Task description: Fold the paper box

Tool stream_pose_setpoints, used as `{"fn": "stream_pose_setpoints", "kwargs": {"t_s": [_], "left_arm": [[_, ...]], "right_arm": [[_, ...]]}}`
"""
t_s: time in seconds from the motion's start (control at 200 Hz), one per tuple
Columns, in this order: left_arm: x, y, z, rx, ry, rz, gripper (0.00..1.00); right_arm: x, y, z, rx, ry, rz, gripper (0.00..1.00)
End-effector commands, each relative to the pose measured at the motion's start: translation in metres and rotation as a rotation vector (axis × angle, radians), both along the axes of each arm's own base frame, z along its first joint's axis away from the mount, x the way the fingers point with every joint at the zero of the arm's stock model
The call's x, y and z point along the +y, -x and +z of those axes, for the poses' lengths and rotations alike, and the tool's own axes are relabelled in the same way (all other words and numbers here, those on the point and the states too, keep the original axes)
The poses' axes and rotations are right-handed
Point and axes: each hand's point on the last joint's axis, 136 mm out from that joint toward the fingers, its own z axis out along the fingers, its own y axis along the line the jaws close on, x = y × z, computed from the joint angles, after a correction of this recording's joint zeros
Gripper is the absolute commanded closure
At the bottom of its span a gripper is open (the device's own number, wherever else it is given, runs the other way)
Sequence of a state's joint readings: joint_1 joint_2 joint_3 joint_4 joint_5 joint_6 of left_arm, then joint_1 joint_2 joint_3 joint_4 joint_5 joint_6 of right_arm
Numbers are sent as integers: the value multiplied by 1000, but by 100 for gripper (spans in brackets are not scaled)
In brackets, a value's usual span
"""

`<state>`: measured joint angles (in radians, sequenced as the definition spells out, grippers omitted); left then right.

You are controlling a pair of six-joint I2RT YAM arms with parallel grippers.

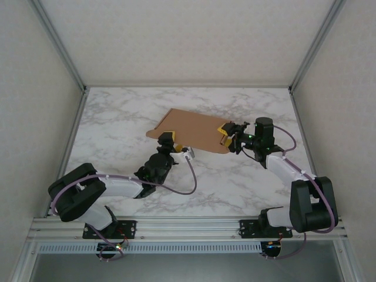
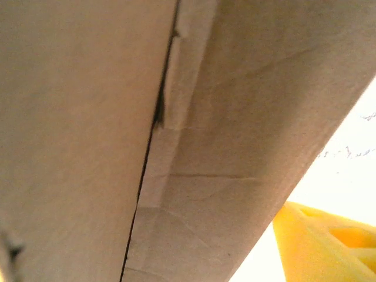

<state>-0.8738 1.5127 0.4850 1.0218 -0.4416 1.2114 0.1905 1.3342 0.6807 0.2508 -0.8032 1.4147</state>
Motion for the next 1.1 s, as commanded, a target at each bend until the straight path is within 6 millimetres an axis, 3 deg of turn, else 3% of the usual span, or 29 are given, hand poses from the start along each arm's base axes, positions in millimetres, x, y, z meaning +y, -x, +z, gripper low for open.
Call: {"fn": "stream_pose_setpoints", "kwargs": {"t_s": [0.0, 0.325, 0.731, 0.836, 1.097], "left_arm": [[-8, -5, 19, -51, -15, 7, 30], [-17, -5, 13, 21, -81, -33, 43], [-20, -2, 5, 174, -131, -49, 44], [-21, 0, 3, 256, -152, -52, 43], [-30, 8, 19, 486, -156, -57, 44]], "right_arm": [[8, 8, 13, -35, -26, 39, 47], [11, 11, 7, -27, -13, 53, 44], [8, 12, 10, -32, 77, 83, 15], [-10, 19, 8, -15, 230, 33, 1], [-84, 43, 2, 46, 527, -259, 1]]}}
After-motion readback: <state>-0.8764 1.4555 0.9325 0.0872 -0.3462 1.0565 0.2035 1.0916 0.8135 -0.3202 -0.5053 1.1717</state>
